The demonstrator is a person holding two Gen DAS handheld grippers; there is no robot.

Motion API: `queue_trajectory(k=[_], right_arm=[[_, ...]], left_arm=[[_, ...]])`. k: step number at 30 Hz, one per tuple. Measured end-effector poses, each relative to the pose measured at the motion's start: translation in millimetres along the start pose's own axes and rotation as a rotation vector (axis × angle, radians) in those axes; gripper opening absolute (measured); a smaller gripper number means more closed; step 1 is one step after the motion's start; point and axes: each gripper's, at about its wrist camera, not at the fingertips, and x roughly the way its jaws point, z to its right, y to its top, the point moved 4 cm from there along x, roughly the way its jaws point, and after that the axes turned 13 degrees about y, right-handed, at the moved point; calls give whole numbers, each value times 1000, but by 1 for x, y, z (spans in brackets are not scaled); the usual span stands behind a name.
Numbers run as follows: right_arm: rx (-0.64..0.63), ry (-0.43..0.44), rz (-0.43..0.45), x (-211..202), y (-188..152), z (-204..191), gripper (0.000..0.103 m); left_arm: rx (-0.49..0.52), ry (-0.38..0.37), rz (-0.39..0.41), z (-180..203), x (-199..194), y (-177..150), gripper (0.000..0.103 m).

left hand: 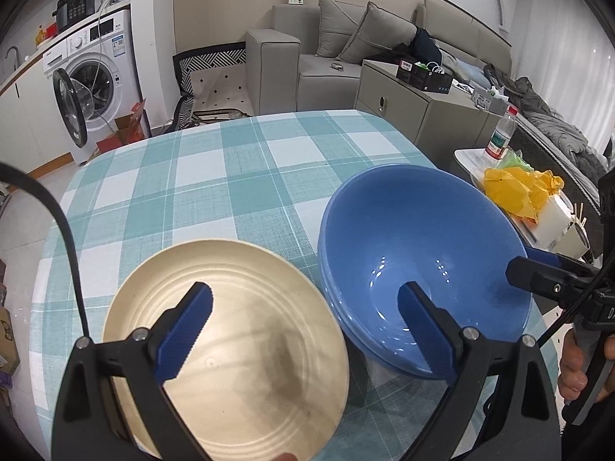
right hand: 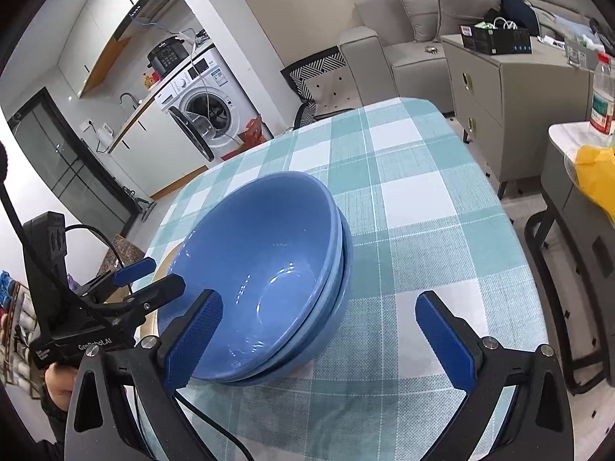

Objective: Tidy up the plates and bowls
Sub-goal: 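Move both grippers to the rim of the three stacked blue bowls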

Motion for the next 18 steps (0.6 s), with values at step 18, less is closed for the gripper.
queue_trajectory(k=[18], right_arm=[[-5, 3, -33, 11, -5, -1, 76]], left_arm=[[34, -21, 1, 9, 6, -4, 64]])
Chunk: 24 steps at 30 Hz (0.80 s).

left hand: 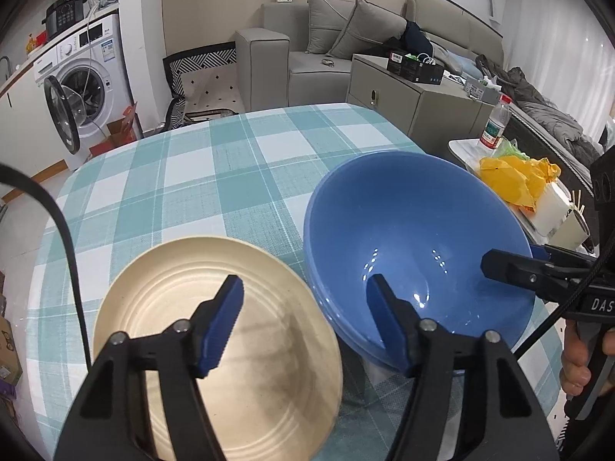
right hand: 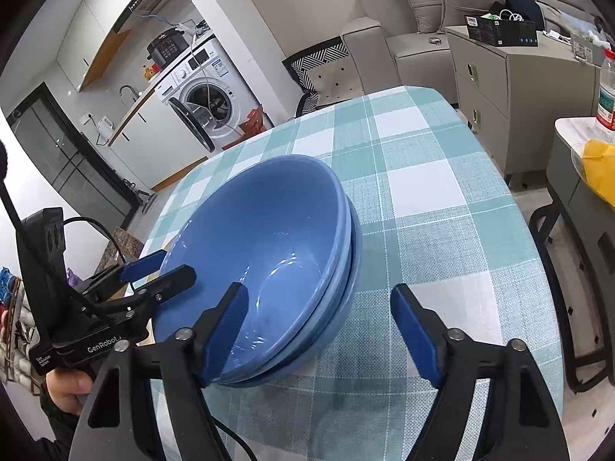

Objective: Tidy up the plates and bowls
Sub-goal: 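Move both grippers to the rim of the three stacked blue bowls, then close the left gripper on the bowl stack rim while the right gripper also closes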

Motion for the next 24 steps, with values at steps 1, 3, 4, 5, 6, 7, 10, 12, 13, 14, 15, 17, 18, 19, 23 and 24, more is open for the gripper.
queue_trajectory(k=[1, 3, 4, 5, 6, 7, 10, 12, 13, 14, 15, 17, 18, 19, 23, 24], right_arm=[[-3, 0, -1, 0, 0, -1, 74], [-6, 0, -5, 1, -1, -1, 71], [-8, 1, -6, 2, -1, -2, 69], [-9, 1, -5, 2, -1, -2, 69], [-8, 0, -6, 2, -1, -2, 68], [-7, 0, -6, 2, -1, -2, 66], [-3, -4, -10, 3, -2, -1, 61], [-2, -1, -9, 3, -2, -2, 58], [-3, 1, -10, 3, -2, -3, 56], [-5, 0, -10, 4, -2, -4, 55], [-7, -1, -10, 4, -2, -4, 53], [-9, -2, -11, 5, -2, -6, 52], [-11, -8, -10, 6, -2, -6, 51], [-13, -12, -12, 6, -2, -7, 51], [-18, -21, -17, 5, -3, -9, 50], [-22, -26, -18, 5, -3, -10, 50]], left_arm=[[2, -1, 1, 1, 0, 0, 62], [3, -12, 2, 3, -1, 0, 56], [2, -21, 0, 3, -1, 0, 53], [0, -28, -2, 4, -1, 0, 52], [-1, -32, -3, 4, -2, 0, 50], [-1, -36, -5, 5, -2, 0, 48], [-12, -61, -13, 6, -3, 0, 44], [-26, -80, -23, 6, -1, -1, 43], [-35, -94, -28, 6, 0, -1, 41], [-42, -107, -35, 6, 0, -1, 39], [-48, -121, -41, 6, 1, -2, 36], [-52, -133, -48, 8, 1, -2, 34], [-51, -129, -47, 8, 1, -2, 34], [-50, -127, -47, 9, 1, -2, 33], [-58, -124, -50, 9, 1, -2, 31], [-62, -124, -51, 8, 1, -2, 30]])
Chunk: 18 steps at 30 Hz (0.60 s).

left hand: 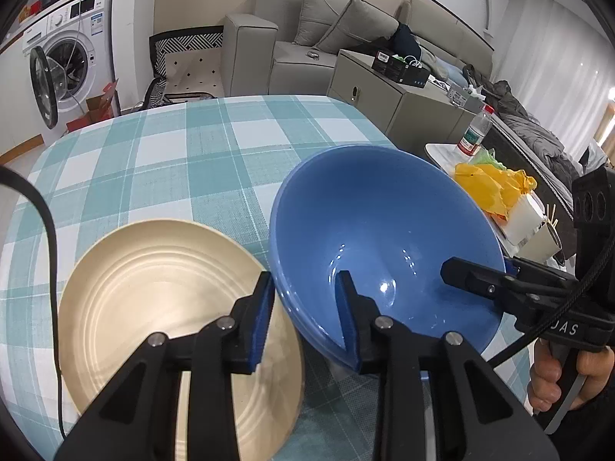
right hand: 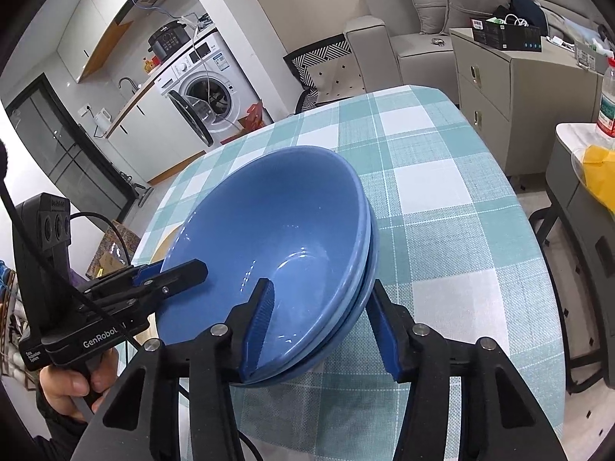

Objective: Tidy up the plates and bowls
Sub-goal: 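Close the left gripper on the bowl stack rim while the right gripper also closes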

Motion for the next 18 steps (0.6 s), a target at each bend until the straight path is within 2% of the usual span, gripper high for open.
queue_trajectory(k=[18], right_arm=[[-6, -33, -4, -3, -3, -3, 47]], left_arm=[[-13, 4, -11, -1, -1, -2, 28]])
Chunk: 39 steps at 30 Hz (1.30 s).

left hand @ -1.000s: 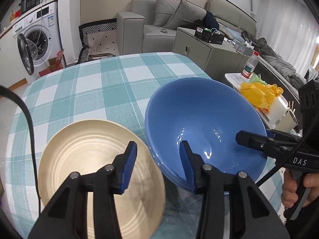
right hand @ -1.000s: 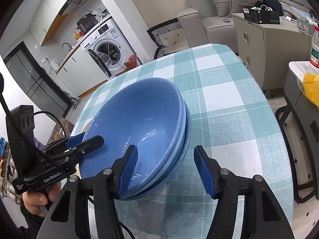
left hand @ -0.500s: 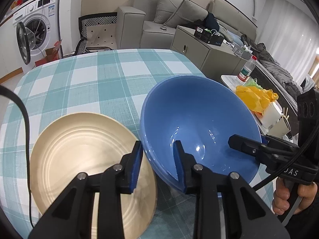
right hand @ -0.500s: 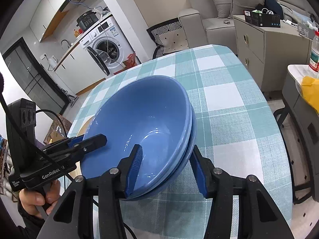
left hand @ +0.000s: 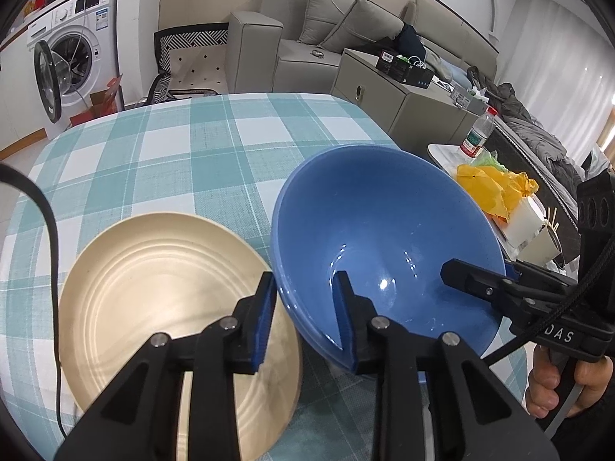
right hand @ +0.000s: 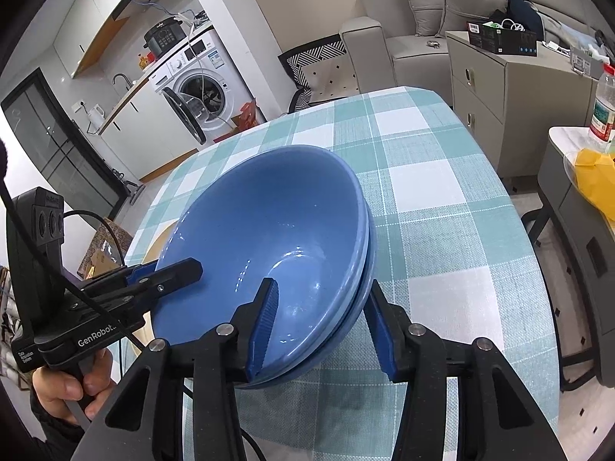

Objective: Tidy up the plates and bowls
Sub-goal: 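Close the left gripper on the bowl stack rim while the right gripper also closes, then lift the blue bowl stack and carry it over the cream plate stack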

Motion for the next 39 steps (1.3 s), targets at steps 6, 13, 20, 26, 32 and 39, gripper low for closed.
queue_trajectory(k=[6, 13, 20, 26, 32, 39], right_arm=[[-3, -2, -3, -1, 0, 1, 47], [-3, 3, 2, -4, 1, 2, 47], [-12, 0, 12, -8, 4, 0, 47], [-27, -2, 30, -19, 7, -6, 47], [-49, -1, 53, -32, 8, -17, 47], [-82, 15, 76, -43, 10, -36, 47]], left_arm=[[-1, 2, 1, 0, 0, 0, 28], [-2, 5, 13, 0, -5, 1, 28], [-4, 3, 24, 1, -13, 4, 28], [-3, -2, 50, 2, -26, 8, 28], [-1, 0, 87, 3, -45, 10, 28], [-9, 26, 130, -3, -68, 10, 28]])
